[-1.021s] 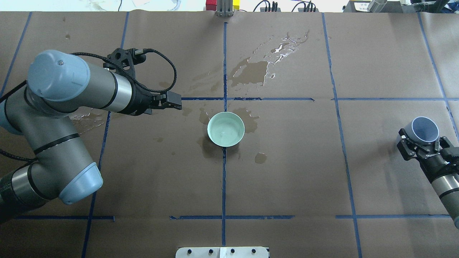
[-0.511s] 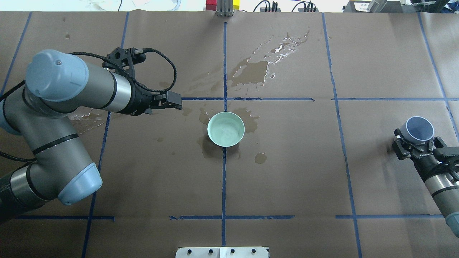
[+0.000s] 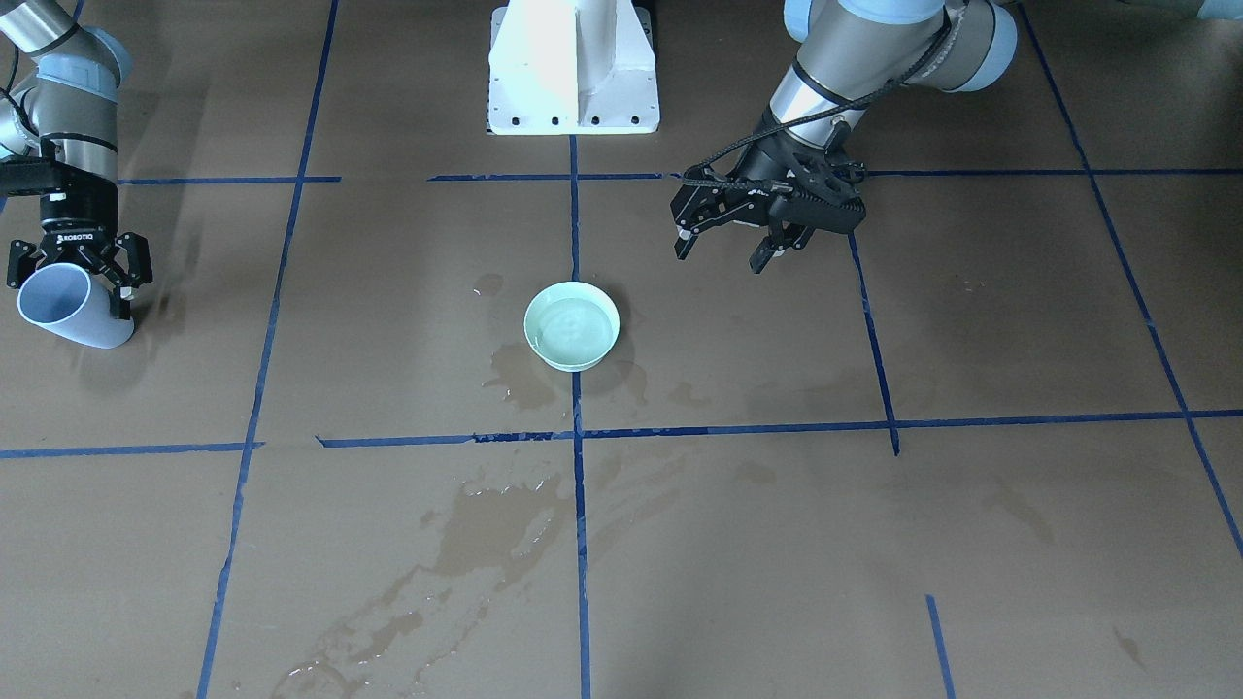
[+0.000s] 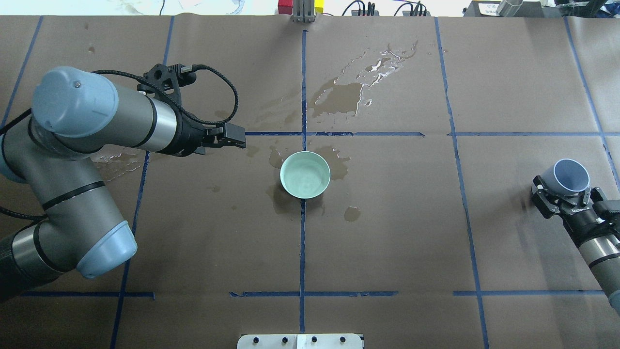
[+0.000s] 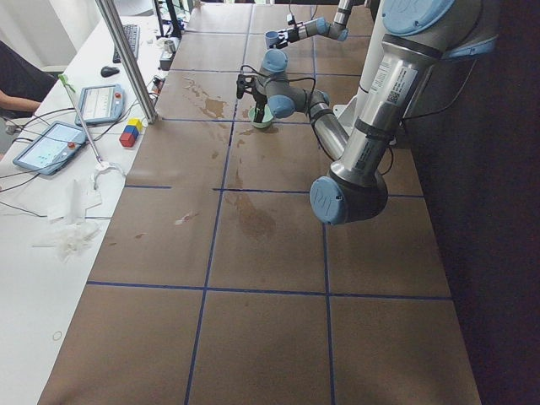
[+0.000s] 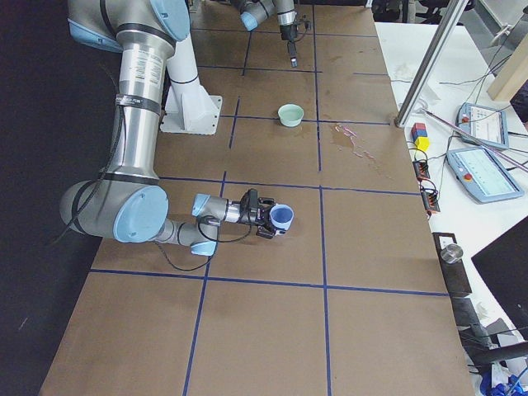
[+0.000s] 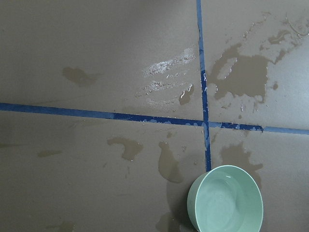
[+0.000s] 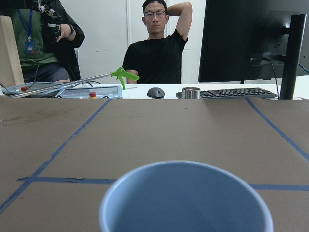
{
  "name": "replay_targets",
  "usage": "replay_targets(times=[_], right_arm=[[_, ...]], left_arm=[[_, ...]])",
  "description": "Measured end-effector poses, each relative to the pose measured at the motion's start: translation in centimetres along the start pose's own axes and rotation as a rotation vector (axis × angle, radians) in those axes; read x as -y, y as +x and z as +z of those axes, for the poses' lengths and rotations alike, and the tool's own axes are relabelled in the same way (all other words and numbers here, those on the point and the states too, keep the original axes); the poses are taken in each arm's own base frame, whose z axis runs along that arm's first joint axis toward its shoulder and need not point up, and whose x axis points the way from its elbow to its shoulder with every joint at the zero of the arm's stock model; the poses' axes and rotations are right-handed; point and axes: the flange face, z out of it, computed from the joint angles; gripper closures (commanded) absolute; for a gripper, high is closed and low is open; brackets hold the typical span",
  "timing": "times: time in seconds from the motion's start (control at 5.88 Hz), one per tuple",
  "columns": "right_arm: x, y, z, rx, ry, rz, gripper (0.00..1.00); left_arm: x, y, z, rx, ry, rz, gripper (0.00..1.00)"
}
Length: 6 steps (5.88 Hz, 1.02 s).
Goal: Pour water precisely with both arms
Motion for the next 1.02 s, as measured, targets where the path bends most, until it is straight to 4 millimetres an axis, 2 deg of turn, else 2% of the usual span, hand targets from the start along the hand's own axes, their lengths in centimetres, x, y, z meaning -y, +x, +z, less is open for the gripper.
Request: replay_targets(times=[0.51,1.02], right_arm=[[1.1,0.9,-0.9,0.039,0.013,0.059,0.0],[3.4,2.5,-2.5,0.076,0.032,0.085,0.0]], left_arm=[[0.0,0.1,0.0,-0.001,0.0,0.0,0.0],[0.0,0.1,-0.1,-0.003,0.001,0.0,0.0]])
